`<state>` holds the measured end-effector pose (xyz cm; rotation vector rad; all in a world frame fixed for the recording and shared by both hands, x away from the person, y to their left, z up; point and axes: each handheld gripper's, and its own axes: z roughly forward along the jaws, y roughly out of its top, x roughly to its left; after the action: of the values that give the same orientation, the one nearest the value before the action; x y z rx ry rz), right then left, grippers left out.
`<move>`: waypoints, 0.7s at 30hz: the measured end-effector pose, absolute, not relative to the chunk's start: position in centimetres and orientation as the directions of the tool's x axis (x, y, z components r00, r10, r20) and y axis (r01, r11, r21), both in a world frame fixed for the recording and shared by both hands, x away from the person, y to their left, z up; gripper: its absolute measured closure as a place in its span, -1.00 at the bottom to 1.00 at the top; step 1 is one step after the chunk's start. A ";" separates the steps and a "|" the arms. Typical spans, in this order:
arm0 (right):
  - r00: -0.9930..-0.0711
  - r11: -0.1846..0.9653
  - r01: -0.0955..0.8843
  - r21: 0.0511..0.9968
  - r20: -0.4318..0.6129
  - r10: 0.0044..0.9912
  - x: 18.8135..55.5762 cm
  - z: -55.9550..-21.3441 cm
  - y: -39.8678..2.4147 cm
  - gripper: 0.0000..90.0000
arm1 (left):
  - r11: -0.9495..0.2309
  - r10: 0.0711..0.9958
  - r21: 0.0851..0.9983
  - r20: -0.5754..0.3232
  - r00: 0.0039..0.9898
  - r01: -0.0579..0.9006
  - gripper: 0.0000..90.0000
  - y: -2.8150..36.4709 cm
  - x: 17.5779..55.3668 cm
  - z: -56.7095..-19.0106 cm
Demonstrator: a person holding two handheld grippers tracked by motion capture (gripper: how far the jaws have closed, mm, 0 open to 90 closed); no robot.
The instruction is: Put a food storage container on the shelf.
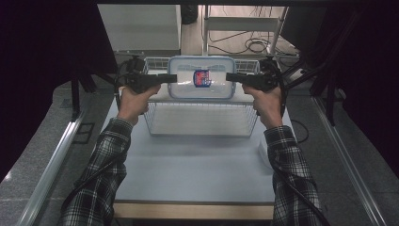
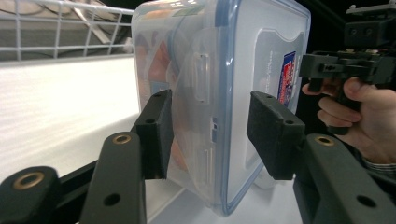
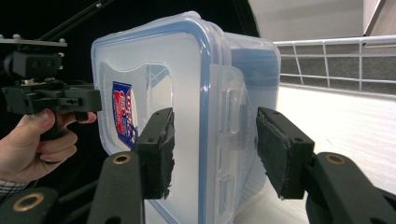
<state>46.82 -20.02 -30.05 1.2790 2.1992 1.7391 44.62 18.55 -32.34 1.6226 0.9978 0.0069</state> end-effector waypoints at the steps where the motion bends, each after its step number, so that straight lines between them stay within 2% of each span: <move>1: -0.654 0.013 0.557 0.830 0.428 0.624 46.9 -30.1 -20.0 0.06 | 0.033 0.599 0.811 -0.484 0.638 0.584 0.12 18.5 44.6 -32.3; 5: -0.638 -0.011 0.560 0.828 0.440 0.632 47.1 -30.3 -20.0 0.05 | 0.037 0.601 0.822 -0.473 0.645 0.568 0.10 18.5 44.6 -32.5; 13: -0.634 0.005 0.533 0.846 0.395 0.665 47.0 -30.5 -19.7 0.02 | 0.041 0.617 0.836 -0.452 0.644 0.547 0.05 18.3 44.5 -32.8; 16: -0.638 0.053 0.535 0.843 0.362 0.680 47.0 -30.8 -19.3 0.04 | 0.010 0.634 0.834 -0.432 0.641 0.552 -0.06 18.0 44.6 -33.0; 17: -0.634 0.095 0.532 0.842 0.322 0.703 46.9 -31.0 -18.7 -0.05 | 0.015 0.632 0.829 -0.440 0.637 0.559 -0.17 18.0 44.7 -33.1; 21: -0.626 0.069 0.545 0.836 0.350 0.697 47.2 -31.4 -18.6 -0.04 | 0.046 0.610 0.822 -0.474 0.635 0.568 -0.17 18.4 44.9 -33.5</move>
<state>47.25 -18.63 -31.44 1.2825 2.1870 1.5996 44.91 18.39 -33.54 1.6112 0.9959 0.0418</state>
